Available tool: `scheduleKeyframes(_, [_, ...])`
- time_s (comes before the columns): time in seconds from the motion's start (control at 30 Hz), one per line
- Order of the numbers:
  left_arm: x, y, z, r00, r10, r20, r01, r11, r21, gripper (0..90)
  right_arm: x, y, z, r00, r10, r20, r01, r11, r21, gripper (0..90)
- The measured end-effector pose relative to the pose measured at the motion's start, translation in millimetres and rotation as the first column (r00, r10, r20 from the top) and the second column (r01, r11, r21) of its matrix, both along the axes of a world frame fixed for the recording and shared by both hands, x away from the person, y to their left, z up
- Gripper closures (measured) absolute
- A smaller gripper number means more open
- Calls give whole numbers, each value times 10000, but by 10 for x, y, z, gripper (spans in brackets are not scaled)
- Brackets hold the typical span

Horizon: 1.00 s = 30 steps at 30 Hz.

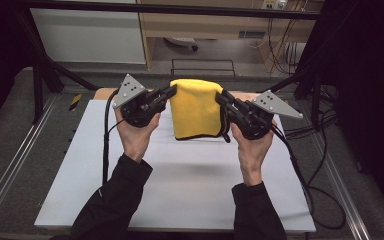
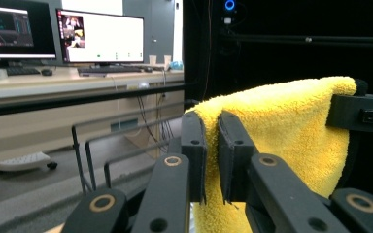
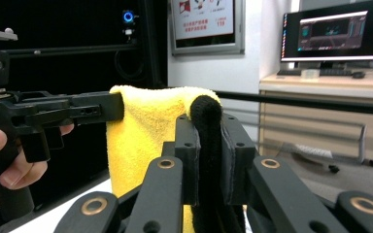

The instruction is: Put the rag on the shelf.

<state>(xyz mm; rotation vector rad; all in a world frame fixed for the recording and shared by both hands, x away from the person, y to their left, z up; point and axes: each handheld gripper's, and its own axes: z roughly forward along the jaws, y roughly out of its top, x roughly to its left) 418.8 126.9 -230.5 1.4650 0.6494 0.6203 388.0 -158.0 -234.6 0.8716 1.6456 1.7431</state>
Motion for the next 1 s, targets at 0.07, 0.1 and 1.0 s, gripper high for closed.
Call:
scheduleKeyframes(0.07, [29, -3, 61, 9999, -3, 110, 4, 10000, -53, 823, 22, 0, 59, 9999, -60, 128, 60, 10000, 42, 807])
scheduleKeyframes(0.1, [43, -9, 91, 9999, -9, 142, 11, 9999, -132, 823, 35, -3, 88, 9998, -86, 197, 86, 10000, 44, 807])
scheduleKeyframes(1.0, [260, -137, 823, 9909, 423, 1281, -342, 9973, -649, 823, 285, -29, 787, 9873, -561, 1485, 528, 9983, 263, 807])
